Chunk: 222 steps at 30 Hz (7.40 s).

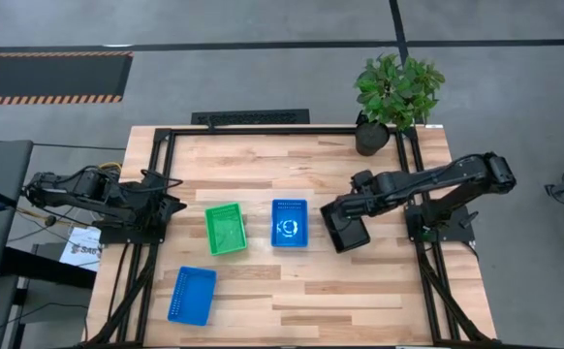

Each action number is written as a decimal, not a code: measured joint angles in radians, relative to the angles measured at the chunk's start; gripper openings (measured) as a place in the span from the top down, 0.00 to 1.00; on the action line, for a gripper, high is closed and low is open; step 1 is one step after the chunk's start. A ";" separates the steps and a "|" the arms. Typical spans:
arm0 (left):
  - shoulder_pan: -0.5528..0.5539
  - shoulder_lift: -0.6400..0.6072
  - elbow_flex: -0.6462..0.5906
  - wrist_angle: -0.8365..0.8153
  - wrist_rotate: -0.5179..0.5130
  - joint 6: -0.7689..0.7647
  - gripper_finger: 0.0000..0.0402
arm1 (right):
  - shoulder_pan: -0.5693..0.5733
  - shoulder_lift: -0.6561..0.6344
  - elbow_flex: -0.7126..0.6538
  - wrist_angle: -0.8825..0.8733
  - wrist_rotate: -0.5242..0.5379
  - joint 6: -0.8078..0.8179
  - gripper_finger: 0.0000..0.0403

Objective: Stack baskets by color
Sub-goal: Stack the bottom black bin on top of the black bin, then stack the left blue bin on top of the blue bin

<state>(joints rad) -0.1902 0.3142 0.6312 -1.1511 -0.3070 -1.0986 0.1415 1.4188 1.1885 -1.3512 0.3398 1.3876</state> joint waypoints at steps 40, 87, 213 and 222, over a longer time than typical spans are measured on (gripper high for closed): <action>0.000 0.000 0.000 0.001 -0.019 0.017 0.49 | -0.038 -0.021 -0.074 0.211 -0.064 -0.106 0.96; 0.000 0.000 0.000 0.003 -0.026 0.032 0.49 | -0.001 -0.098 -0.285 0.362 -0.125 -0.021 0.56; -0.447 1.113 0.310 0.588 -0.252 -0.934 1.00 | 0.419 -0.098 -0.174 0.811 0.209 -0.171 0.67; -0.300 1.113 0.422 0.472 -0.243 -0.748 1.00 | 0.314 -0.086 -0.157 0.908 0.221 -0.378 0.58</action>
<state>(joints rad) -0.4901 1.4273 1.0536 -0.6791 -0.5497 -1.8466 0.4553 1.3333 1.0313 -0.4432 0.5612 1.0094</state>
